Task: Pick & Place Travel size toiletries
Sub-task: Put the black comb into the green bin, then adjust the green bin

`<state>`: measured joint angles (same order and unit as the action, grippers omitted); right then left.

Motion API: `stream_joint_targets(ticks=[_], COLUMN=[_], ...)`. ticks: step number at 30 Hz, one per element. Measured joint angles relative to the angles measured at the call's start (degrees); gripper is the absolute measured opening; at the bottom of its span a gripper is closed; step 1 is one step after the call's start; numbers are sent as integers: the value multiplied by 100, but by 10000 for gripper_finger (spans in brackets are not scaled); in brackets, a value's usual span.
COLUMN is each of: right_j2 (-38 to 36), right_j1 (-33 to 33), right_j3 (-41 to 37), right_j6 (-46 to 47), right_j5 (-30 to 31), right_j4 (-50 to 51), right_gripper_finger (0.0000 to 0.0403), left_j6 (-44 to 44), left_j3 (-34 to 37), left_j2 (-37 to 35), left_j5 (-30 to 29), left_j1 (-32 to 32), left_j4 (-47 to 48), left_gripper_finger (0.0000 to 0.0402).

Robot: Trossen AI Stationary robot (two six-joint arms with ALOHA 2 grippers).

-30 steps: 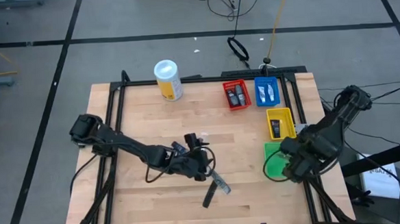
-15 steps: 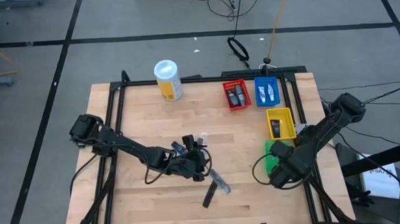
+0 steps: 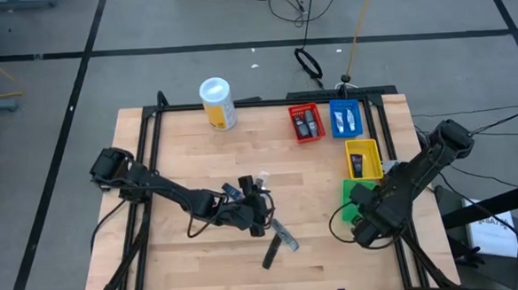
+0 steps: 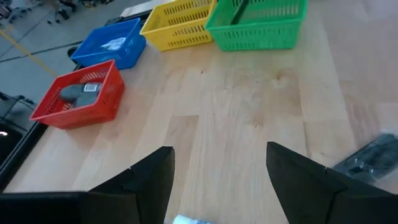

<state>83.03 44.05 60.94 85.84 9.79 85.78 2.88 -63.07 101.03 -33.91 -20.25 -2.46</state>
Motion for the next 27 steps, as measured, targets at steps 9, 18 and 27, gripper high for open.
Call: stream_joint_targets(ticks=[9,18,27], right_j2=[-380,-121,-124], right_j1=[3,-307,-871], right_j3=[19,16,-555], right_j6=[-147,-702,-3246], right_j5=[820,950,616], right_j4=[-1295,-1102,-4371], right_gripper_finger=[226,204,157], left_j6=[57,41,-15], left_j3=[0,0,0], left_j2=[0,0,0], left_j5=[695,697,697], left_j1=[140,142,142], left_j4=[-205,-221,-229], left_gripper_finger=[248,248,248])
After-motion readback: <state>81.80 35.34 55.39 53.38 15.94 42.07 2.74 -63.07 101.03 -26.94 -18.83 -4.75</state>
